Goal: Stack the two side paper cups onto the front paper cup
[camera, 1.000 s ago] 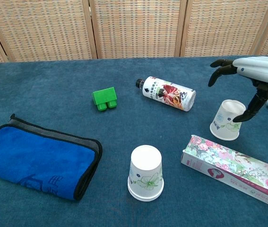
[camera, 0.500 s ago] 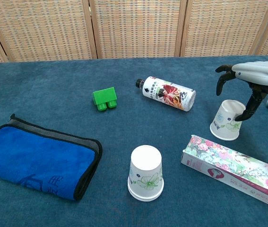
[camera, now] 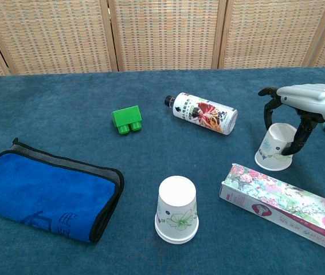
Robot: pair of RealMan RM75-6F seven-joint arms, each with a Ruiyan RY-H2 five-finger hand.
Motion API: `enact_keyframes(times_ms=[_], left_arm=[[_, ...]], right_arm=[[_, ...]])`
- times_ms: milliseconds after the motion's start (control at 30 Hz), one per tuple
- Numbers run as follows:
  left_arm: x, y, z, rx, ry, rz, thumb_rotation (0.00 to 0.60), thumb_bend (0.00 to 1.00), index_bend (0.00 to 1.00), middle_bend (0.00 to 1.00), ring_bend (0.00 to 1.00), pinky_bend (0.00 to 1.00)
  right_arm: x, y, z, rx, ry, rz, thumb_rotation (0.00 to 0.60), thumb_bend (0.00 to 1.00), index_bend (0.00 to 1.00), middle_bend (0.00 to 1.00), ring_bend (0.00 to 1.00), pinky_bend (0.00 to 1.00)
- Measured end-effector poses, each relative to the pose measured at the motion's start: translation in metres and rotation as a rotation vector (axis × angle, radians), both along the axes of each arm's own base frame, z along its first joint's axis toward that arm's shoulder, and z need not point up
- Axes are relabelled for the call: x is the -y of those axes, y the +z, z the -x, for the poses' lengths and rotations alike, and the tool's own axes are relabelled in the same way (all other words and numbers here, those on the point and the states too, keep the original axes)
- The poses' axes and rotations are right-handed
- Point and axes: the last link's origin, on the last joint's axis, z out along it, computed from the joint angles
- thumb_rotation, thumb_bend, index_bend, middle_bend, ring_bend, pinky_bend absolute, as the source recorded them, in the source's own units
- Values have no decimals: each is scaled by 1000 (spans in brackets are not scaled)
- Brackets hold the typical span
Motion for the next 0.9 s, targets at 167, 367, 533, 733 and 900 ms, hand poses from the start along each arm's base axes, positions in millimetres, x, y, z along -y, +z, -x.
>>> enact_keyframes(times_ms=[167, 367, 533, 733, 900], left_arm=[[0, 1, 0, 3, -3, -3, 600, 117, 74, 0, 0, 0], [0, 1, 1, 3, -1, 1, 600, 117, 74, 0, 0, 0], [0, 2, 0, 9, -2, -1, 600, 116, 74, 0, 0, 0], [2, 5, -1, 20, -5, -3, 600, 116, 74, 0, 0, 0], [3, 8, 0, 38, -4, -4, 600, 117, 74, 0, 0, 0]], right_arm=[[-2, 3, -10, 6, 33, 11, 600, 198, 554, 82, 0, 12], [-9, 14, -30, 35, 88, 22, 600, 198, 551, 82, 0, 12], [-26, 22, -59, 105, 169, -2, 600, 199, 550, 84, 0, 12], [-48, 26, -91, 168, 267, -44, 600, 198, 550, 84, 0, 12], [-62, 23, -110, 197, 311, -70, 600, 199, 550, 86, 0, 12]])
